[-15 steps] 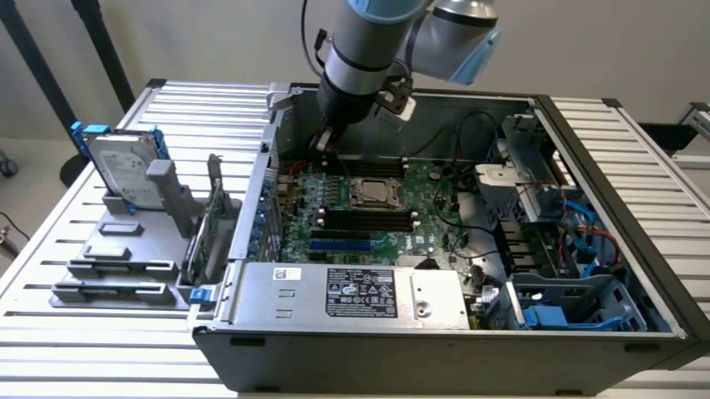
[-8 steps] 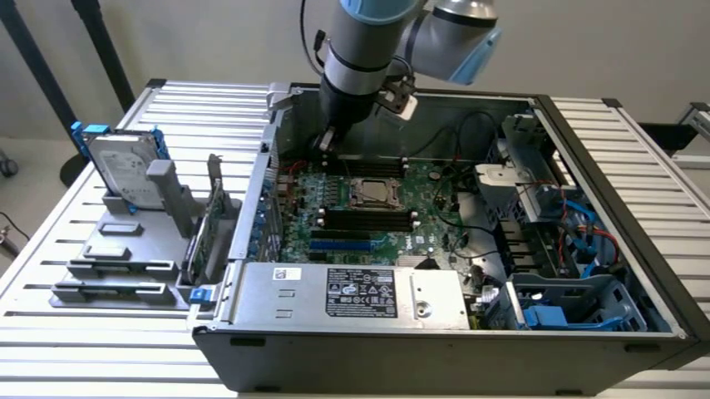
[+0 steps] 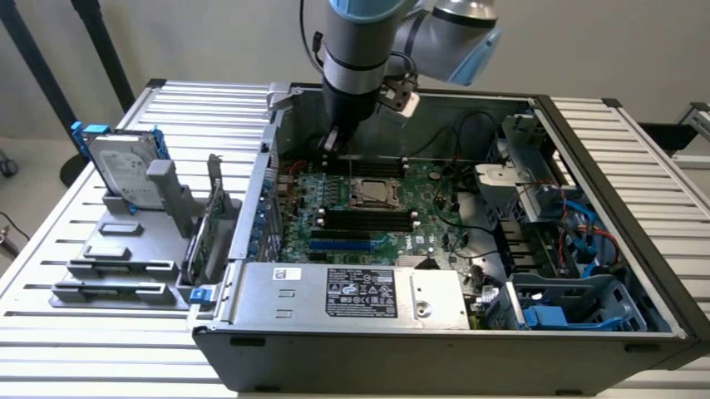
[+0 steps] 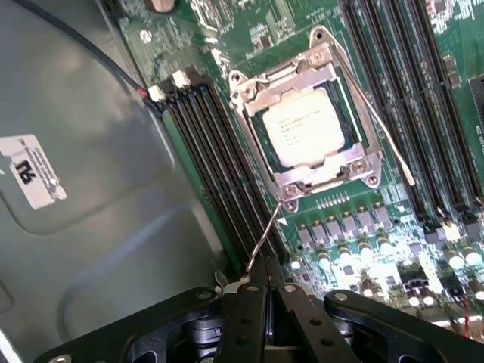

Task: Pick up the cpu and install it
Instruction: 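Install the first cpu locking lever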

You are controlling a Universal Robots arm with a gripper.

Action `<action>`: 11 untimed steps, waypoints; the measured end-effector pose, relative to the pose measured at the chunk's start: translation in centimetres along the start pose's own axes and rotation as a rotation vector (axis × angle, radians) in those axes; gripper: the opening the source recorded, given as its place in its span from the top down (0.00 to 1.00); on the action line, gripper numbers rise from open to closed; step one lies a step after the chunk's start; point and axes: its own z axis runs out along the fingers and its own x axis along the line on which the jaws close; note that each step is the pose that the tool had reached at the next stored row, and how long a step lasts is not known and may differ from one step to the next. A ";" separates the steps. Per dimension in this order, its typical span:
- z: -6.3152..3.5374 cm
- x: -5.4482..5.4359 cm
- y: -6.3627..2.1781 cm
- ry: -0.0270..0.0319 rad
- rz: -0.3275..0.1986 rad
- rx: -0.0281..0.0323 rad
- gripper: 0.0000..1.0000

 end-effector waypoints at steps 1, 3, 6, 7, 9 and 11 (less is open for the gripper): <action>0.00 0.0 0.00 0.0059 0.001 -0.0126 0.89; 0.00 0.0 -0.01 0.0166 0.004 -0.0354 0.89; 0.08 0.0 0.01 0.0267 0.018 -0.0593 0.89; 0.14 0.0 0.02 0.0280 0.023 -0.0646 0.89; 0.32 -0.1 0.05 0.0294 0.033 -0.0720 0.89; 0.56 -0.1 0.10 0.0283 0.040 -0.0763 0.89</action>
